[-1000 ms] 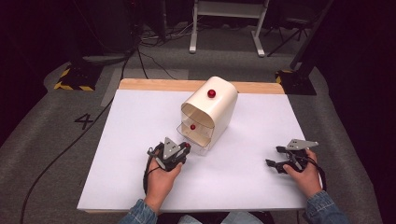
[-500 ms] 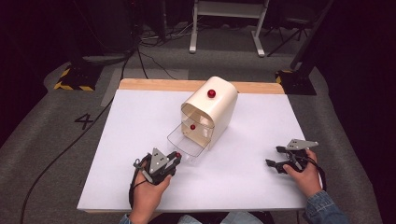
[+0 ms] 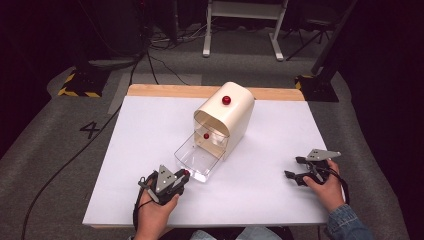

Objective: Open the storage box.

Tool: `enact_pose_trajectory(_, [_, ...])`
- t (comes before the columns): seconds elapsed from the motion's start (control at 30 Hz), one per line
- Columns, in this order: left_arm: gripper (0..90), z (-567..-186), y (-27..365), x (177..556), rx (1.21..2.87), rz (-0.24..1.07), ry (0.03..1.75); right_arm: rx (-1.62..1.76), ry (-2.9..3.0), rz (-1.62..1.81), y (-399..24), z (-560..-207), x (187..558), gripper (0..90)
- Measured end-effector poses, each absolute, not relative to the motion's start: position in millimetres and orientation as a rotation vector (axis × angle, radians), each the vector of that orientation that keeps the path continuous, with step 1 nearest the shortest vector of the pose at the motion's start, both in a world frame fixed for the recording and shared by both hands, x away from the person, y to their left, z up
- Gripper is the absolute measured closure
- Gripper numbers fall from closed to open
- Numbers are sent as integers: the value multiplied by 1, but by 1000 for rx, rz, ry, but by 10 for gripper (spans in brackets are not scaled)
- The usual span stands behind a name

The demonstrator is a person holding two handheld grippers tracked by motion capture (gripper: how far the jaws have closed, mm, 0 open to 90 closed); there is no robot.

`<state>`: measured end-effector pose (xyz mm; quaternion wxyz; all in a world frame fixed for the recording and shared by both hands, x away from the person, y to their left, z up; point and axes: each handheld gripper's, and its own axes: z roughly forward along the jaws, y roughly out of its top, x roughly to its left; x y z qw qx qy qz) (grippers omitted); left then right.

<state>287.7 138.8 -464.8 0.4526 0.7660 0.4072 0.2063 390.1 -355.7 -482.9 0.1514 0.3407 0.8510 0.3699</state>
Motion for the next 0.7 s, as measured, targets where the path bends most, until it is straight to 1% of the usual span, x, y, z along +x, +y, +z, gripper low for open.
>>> enact_pose_trajectory(0.23, [735,-470,139,288,1909,469,1048,977,2443,1062,-356,-483,390,195])
enact_pose_trajectory(0.27, [735,-473,140,289,1913,440,1071,977,2444,1062,-356,-483,390,195])
enact_pose_trajectory(0.33, [735,-476,140,289,1923,425,1081,977,2444,1063,-356,-483,390,195])
enact_pose_trajectory(0.63, [730,-478,140,288,1946,429,1089,978,2443,1062,-356,-483,390,195])
enact_pose_trajectory(0.67, [674,-478,139,288,1948,435,1092,978,2443,1062,-356,-483,390,195])
enact_pose_trajectory(0.7, [655,-478,140,287,1939,429,1098,978,2444,1062,-356,-483,390,195])
